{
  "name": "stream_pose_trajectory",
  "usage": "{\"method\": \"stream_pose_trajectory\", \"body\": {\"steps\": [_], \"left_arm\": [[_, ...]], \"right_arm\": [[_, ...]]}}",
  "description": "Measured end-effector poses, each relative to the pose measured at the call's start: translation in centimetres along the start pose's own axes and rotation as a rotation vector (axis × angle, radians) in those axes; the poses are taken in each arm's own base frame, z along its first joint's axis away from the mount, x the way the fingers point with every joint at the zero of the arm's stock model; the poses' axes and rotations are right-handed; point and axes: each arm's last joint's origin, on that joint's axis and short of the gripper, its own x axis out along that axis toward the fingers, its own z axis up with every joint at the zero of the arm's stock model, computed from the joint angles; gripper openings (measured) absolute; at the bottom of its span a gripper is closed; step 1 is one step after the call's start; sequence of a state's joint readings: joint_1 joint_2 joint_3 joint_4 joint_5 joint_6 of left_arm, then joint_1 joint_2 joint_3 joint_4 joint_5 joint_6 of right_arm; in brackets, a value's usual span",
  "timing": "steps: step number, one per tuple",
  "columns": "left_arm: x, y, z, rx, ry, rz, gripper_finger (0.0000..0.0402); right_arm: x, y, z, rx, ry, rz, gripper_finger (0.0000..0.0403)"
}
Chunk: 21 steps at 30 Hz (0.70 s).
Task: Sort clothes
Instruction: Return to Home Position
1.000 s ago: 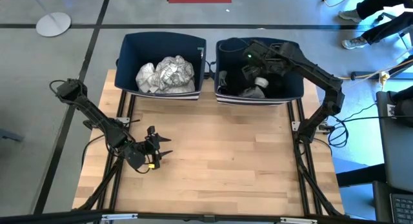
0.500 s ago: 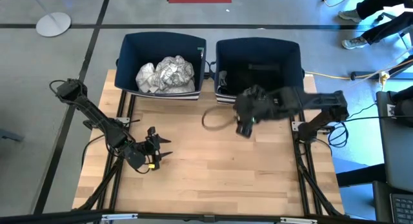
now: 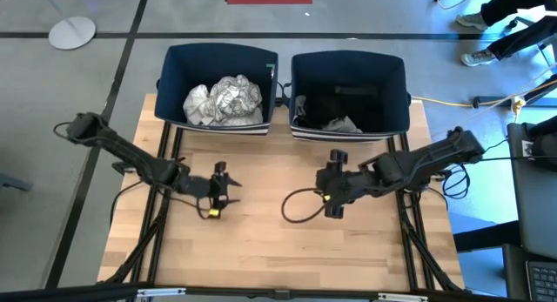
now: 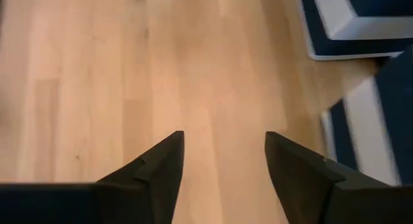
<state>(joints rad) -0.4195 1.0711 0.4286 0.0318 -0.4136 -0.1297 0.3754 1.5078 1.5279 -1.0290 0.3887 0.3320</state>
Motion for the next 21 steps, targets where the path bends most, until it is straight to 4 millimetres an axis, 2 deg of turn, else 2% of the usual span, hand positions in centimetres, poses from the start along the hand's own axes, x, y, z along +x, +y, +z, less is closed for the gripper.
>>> {"method": "stream_pose_trajectory", "body": {"steps": [5, 9, 14, 21], "left_arm": [[-0.6, 2.8, 0.7, -0.006, -0.025, 0.016, 0.0223], [-1.7, 4.2, 1.0, -0.018, -0.046, -0.007, 0.021], [-3.2, 5.4, 1.0, -0.043, -0.062, 0.026, 0.0156], [-5.6, 6.1, 1.5, -0.025, -0.179, -0.021, 0.0084]], "right_arm": [[0.0, -1.0, -2.8, 0.05, -0.101, 0.086, 0.0178], [-0.4, -2.0, -5.5, 0.079, -0.22, 0.144, 0.0152], [-0.1, -4.0, -9.2, 0.109, -0.409, 0.252, 0.0131], [1.9, -6.9, -13.9, 0.123, -0.625, 0.418, 0.011]]}}
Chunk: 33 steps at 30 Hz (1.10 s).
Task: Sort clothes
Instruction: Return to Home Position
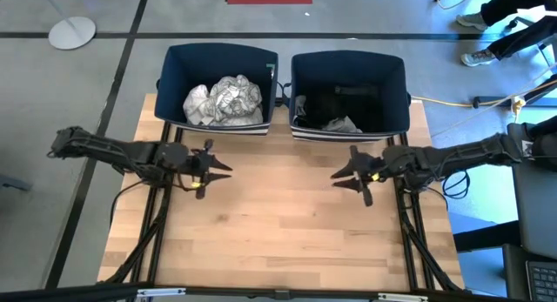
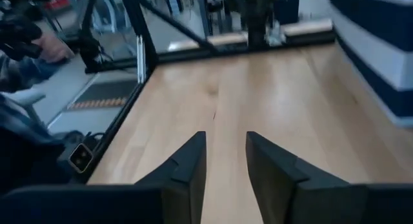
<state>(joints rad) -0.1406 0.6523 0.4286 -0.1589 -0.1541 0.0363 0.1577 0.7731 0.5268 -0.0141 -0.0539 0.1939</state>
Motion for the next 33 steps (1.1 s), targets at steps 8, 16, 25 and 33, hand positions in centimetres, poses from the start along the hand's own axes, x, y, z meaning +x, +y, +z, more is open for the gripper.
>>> {"method": "stream_pose_trajectory", "body": {"steps": [8, 16, 25, 33], "left_arm": [[-2.4, 0.1, -0.6, -0.035, -0.088, -0.071, 0.0029], [-3.8, 0.2, -3.3, -0.104, -0.25, -0.085, 0.0004], [-3.2, -0.3, -6.3, -0.099, -0.422, -0.176, 0.0002], [-2.8, -0.4, -7.7, -0.076, -0.436, -0.17, 0.0001]], "right_arm": [[-1.3, -1.8, -3.9, -0.04, -0.123, -0.01, 0.0087], [-1.5, -2.2, -4.5, 0.028, -0.092, -0.109, 0.0083], [-1.7, -1.7, -4.2, -0.104, -0.108, 0.009, 0.0083], [-3.0, -1.7, -4.2, -0.113, -0.12, -0.022, 0.0083]]}}
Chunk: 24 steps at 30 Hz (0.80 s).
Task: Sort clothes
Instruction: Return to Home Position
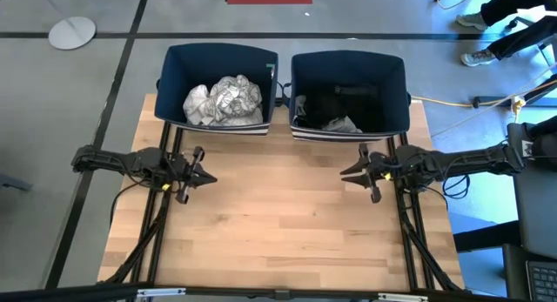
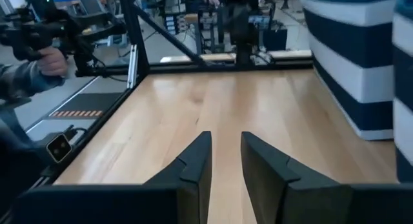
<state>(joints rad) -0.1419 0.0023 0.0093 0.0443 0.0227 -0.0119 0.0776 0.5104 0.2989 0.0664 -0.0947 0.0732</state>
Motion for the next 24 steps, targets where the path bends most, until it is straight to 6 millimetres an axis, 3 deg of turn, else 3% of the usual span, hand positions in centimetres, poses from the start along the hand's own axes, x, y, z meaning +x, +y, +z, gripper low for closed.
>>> {"method": "stream_pose_trajectory", "body": {"steps": [8, 14, 24], "left_arm": [[0.0, 0.1, -0.1, -0.003, 0.012, 0.038, 0.0001], [0.0, 0.1, -0.2, -0.006, 0.017, 0.042, 0.0001], [0.0, 0.2, -0.3, -0.003, 0.027, 0.069, 0.0003]], "right_arm": [[-0.9, -0.4, -0.3, 0.05, 0.003, -0.146, 0.0083], [-1.0, -0.7, -3.8, 0.062, -0.001, -0.186, 0.0083], [-2.9, -0.6, -4.1, 0.049, -0.053, -0.193, 0.0083]]}}
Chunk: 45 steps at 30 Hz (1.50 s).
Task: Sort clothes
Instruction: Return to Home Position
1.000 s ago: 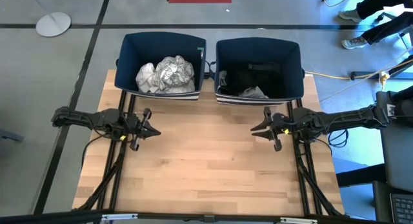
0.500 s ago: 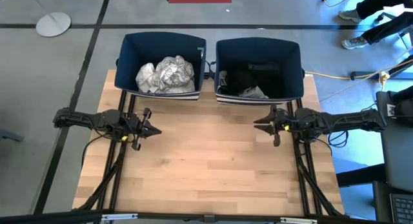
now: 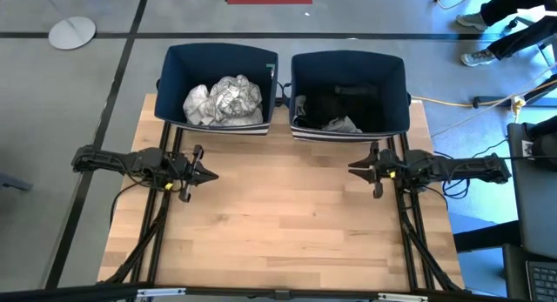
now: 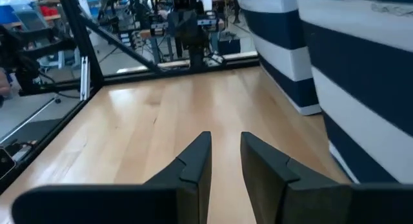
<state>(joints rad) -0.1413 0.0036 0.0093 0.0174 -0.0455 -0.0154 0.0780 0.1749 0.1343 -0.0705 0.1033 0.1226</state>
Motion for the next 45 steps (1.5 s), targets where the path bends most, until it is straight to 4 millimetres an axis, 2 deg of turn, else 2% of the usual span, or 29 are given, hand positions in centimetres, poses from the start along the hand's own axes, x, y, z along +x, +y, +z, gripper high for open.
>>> {"method": "stream_pose_trajectory", "body": {"steps": [6, 9, 17, 23, 29, 37, 45], "left_arm": [[0.0, 0.0, 0.0, -0.01, -0.002, 0.016, 0.0003], [0.0, 0.1, 0.0, -0.007, -0.002, 0.018, 0.0004], [0.0, 0.1, 0.0, -0.007, -0.002, 0.018, 0.0004], [0.0, 0.1, 0.0, -0.007, -0.001, 0.018, 0.0004], [0.0, 0.1, 0.0, -0.007, 0.0, 0.018, 0.0004], [0.0, 0.1, 0.0, -0.007, -0.001, 0.018, 0.0004], [0.0, 0.1, 0.0, -0.007, 0.0, 0.018, 0.0004]], "right_arm": [[-1.0, -0.1, -0.1, 0.001, -0.049, 0.004, 0.0083], [-0.9, -0.3, -1.3, 0.012, -0.056, -0.009, 0.0083], [-0.8, -0.3, -1.5, 0.003, -0.067, -0.008, 0.0083], [-0.8, 0.1, -1.8, -0.074, -0.044, 0.137, 0.0083], [-0.8, 0.1, -1.8, -0.051, -0.041, 0.13, 0.0083], [-0.7, -0.2, -1.6, -0.127, -0.074, 0.039, 0.0083], [-0.4, -0.1, -2.1, -0.152, -0.134, 0.082, 0.0083]]}}
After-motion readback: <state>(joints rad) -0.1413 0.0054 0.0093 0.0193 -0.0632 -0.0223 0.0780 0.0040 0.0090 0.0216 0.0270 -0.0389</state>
